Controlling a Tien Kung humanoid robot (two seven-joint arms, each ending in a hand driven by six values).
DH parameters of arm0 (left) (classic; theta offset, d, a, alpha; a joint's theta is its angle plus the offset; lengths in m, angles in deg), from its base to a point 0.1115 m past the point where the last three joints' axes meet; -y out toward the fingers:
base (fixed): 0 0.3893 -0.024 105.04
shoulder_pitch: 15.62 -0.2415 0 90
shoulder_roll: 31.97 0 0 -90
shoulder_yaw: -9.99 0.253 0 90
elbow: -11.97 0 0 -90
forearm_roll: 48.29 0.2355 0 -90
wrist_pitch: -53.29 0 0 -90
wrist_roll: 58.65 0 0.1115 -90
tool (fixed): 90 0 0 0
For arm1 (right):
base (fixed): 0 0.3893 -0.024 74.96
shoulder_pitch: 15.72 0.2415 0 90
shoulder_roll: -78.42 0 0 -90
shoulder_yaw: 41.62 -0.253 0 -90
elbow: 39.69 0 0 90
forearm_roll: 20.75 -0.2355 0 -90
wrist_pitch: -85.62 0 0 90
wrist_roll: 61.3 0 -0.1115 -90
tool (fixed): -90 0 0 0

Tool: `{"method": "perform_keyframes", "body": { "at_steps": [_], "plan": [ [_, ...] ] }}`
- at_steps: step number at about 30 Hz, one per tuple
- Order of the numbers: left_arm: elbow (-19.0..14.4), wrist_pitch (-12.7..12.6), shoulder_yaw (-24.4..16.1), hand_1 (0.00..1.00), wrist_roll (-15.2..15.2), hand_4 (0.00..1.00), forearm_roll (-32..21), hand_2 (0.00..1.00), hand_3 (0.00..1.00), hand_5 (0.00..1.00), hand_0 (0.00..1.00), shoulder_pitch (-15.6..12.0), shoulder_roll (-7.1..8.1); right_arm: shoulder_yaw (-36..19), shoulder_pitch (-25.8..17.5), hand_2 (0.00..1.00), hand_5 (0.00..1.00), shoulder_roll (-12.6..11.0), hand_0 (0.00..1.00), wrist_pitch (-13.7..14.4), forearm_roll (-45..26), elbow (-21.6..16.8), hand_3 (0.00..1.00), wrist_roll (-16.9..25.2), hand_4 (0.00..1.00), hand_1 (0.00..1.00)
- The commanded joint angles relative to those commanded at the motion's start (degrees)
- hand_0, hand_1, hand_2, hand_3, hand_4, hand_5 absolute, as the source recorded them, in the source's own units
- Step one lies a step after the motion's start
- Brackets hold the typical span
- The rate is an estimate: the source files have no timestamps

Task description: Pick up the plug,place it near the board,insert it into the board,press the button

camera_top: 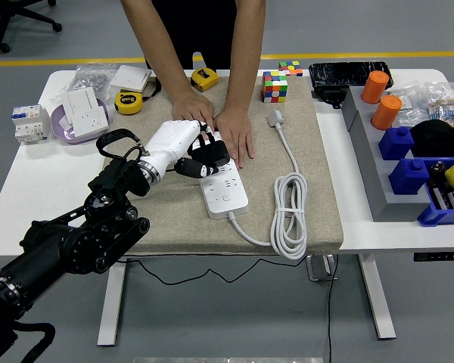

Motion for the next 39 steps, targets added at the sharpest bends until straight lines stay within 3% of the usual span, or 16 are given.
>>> {"method": "perform_keyframes", "body": {
  "at_steps": [7,10,13,20,39],
  "plan": [
    [0.1,2.1,-0.8,0.371,-0.8,0.610,0.3,0.357,0.440,0.107,0.366,-0.3,0.93,0.1,0.1,0.805,0.998,0.0,0.795,0.0,-0.3,0.0,0.863,0.1,0.998,0.807],
    [-1.7,5.2,-0.8,0.411,-1.4,0.588,-3.2,0.357,0.428,0.096,0.387,-0.9,1.94,0.0,0.2,0.805,0.998,0.0,0.795,0.0,-0.2,0.0,0.862,0.1,0.998,0.806],
    [-3.1,6.7,-0.9,0.411,-0.9,0.588,-7.4,0.357,0.428,0.096,0.387,-1.6,2.79,-0.1,0.1,0.805,0.998,0.0,0.795,0.0,-0.2,0.0,0.862,0.1,0.998,0.806],
    [-2.9,6.2,-2.6,0.425,0.3,0.584,-11.4,0.356,0.424,0.094,0.388,-2.3,3.04,-0.3,-0.1,0.805,0.998,0.1,0.793,0.0,0.2,0.0,0.862,0.0,0.998,0.806],
    [-0.6,6.2,-3.7,0.443,0.6,0.581,-10.5,0.370,0.429,0.074,0.397,-3.1,2.49,0.3,0.0,0.805,0.998,0.0,0.792,-0.1,-0.1,0.0,0.859,0.2,0.998,0.805]
  ]
}}
